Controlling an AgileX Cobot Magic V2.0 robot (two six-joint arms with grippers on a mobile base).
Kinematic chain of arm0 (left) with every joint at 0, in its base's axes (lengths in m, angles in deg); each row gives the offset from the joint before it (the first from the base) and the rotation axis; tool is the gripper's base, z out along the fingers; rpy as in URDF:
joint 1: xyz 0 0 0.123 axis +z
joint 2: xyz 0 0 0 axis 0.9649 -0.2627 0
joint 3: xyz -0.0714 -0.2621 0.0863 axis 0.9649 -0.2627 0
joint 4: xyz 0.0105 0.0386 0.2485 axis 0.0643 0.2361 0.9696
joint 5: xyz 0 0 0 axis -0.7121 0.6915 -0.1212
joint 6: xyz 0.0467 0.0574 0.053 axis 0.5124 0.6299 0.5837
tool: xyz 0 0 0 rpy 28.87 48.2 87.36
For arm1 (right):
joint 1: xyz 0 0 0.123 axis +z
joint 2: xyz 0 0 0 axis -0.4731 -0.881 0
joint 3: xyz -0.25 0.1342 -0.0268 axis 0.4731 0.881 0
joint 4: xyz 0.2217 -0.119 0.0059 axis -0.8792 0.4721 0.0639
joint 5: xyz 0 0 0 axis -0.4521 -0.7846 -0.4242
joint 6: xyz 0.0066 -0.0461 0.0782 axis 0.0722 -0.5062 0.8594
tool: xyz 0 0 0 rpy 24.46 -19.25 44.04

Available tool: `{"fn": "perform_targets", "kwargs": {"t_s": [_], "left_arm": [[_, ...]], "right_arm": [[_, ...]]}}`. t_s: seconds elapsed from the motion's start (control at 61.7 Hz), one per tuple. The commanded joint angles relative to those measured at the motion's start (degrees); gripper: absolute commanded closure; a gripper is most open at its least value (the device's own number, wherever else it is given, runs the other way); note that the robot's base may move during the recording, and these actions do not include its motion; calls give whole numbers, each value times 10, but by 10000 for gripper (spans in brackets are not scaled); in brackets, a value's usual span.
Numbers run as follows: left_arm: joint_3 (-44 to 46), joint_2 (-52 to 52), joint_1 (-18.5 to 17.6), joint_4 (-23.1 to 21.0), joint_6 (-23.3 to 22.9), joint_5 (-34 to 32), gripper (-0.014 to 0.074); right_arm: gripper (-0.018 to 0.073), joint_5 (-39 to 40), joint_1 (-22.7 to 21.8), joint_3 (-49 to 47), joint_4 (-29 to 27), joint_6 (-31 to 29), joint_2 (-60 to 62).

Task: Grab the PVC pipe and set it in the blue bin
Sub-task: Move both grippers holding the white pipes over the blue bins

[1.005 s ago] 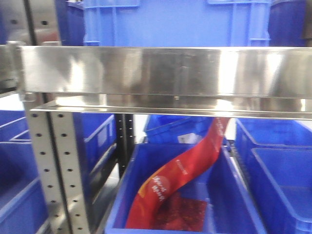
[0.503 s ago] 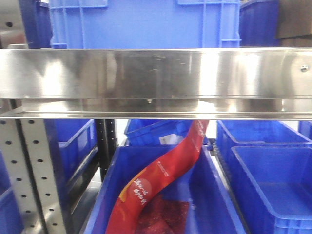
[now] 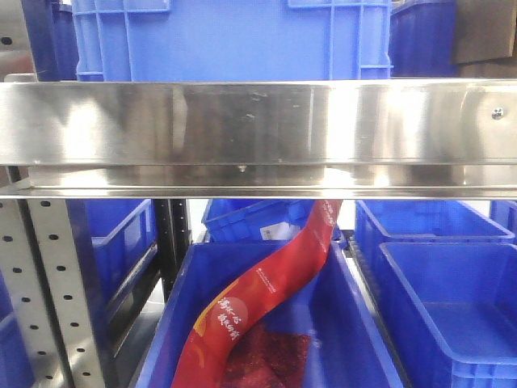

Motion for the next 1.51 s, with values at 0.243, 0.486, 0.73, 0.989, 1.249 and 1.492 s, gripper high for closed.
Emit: {"fn": "perform_targets", "kwargs": {"t_s": [0.243, 0.486, 0.73, 0.989, 1.249, 1.492], "left_arm": [[1, 3, 2, -3, -1, -16, 707], [1, 3, 2, -3, -1, -16, 707], [1, 3, 2, -3, -1, -16, 707], [1, 3, 2, -3, -1, -16, 707], [1, 3, 2, -3, -1, -16, 707], [1, 3, 2, -3, -1, -16, 707]], "right_arm": [[728, 14, 0, 1, 1, -1, 1], [728, 14, 0, 1, 1, -1, 1], [728, 14, 0, 1, 1, -1, 1], [728, 14, 0, 1, 1, -1, 1], [728, 14, 0, 1, 1, -1, 1], [728, 14, 0, 1, 1, -1, 1]]}}
